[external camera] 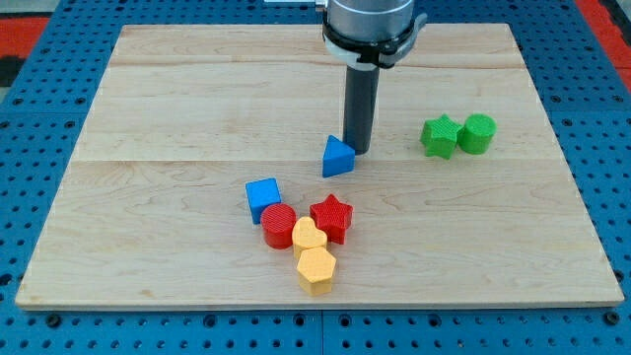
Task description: Push the blue triangle to the group of blocks
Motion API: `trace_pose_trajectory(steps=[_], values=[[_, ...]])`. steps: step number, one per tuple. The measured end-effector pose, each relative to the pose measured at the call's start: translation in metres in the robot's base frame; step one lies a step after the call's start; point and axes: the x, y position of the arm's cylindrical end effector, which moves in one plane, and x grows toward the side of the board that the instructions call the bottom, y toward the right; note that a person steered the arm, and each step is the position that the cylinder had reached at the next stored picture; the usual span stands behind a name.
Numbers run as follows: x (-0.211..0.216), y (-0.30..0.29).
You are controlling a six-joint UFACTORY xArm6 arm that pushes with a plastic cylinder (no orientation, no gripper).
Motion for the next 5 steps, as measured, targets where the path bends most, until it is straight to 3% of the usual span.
trace_pose_trajectory(steps=[2,5], values=[[-0.002,-0.035],[0.023,-0.038]])
